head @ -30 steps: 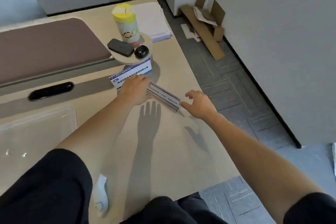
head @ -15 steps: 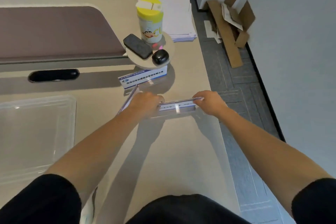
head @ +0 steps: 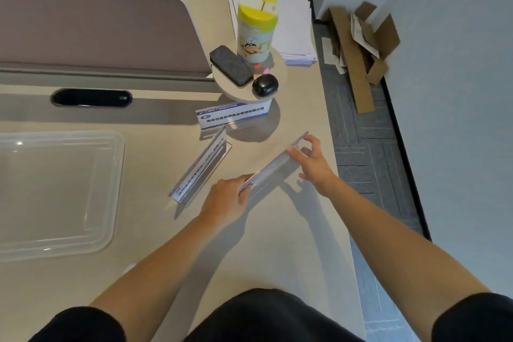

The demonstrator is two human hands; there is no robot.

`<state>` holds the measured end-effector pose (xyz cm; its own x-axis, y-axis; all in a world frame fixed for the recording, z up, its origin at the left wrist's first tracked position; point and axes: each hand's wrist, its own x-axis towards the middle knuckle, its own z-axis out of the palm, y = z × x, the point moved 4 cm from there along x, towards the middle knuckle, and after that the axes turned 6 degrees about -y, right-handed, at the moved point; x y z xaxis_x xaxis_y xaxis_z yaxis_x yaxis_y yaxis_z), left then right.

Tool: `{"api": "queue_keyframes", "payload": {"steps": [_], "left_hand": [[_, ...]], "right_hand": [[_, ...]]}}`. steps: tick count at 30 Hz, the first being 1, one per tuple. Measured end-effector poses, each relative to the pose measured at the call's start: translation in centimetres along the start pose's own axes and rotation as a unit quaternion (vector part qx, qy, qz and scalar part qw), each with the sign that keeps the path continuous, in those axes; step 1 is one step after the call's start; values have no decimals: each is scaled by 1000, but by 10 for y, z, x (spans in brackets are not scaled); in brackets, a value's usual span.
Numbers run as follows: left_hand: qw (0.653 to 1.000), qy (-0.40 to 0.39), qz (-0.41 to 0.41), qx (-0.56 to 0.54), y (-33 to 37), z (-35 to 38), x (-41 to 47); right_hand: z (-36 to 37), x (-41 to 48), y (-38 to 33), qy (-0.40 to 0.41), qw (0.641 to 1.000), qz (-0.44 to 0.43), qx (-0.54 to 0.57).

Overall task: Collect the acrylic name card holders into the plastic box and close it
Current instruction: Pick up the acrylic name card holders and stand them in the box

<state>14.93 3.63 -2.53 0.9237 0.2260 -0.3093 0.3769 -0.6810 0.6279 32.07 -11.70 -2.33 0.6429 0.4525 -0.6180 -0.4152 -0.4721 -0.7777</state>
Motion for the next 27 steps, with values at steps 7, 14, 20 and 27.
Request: {"api": "queue_keyframes", "payload": {"steps": [7,14,20,27], "left_hand": [[994,103,-18,21,49,-31,-70],[990,131,-49,34,87,-47,-158],[975,215,-48,-15,92,-54,-235],[963,268,-13,39,75,-67,-285]], "right_hand": [[39,-48,-38,-52,990,-98,91],[78,-113,-83,-176,966,-190,8],[113,-165,-109,-251,932,-259,-45],[172,-195,-112,-318,910,-263,-46]]}}
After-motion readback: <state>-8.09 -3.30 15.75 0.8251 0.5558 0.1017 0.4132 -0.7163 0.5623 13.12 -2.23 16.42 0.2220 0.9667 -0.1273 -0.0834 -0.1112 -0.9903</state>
